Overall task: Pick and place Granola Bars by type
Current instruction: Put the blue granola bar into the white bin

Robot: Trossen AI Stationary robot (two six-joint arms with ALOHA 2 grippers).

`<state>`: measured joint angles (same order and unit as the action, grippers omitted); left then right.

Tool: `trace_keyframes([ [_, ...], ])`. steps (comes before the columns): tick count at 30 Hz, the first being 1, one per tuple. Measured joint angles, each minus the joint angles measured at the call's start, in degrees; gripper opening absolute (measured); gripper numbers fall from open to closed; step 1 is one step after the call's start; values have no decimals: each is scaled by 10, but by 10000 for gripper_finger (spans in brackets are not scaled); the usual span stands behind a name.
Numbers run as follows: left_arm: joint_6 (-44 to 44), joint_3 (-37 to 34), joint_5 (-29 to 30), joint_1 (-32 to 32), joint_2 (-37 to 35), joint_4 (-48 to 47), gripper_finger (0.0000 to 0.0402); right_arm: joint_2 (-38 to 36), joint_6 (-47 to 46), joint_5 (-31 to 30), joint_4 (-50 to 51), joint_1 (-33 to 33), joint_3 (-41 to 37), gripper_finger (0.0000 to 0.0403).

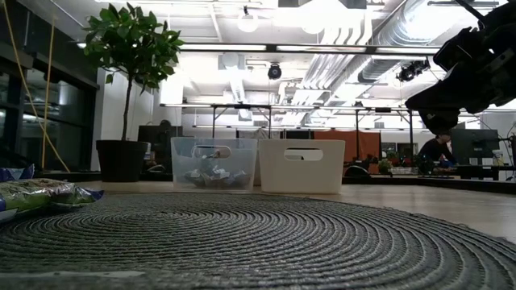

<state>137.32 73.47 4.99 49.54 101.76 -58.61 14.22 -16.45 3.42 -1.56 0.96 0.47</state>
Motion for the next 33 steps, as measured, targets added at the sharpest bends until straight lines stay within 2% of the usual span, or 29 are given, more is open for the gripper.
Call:
trace_keyframes([
  [13,9,-1,-20,-19,43,10,224,2,0,0,0,0,0,0],
  [19,10,0,-47,-19,62,17,224,3,0,0,-1,0,0,0],
  [33,10,-9,-48,-19,72,31,224,4,0,0,-2,0,0,0],
])
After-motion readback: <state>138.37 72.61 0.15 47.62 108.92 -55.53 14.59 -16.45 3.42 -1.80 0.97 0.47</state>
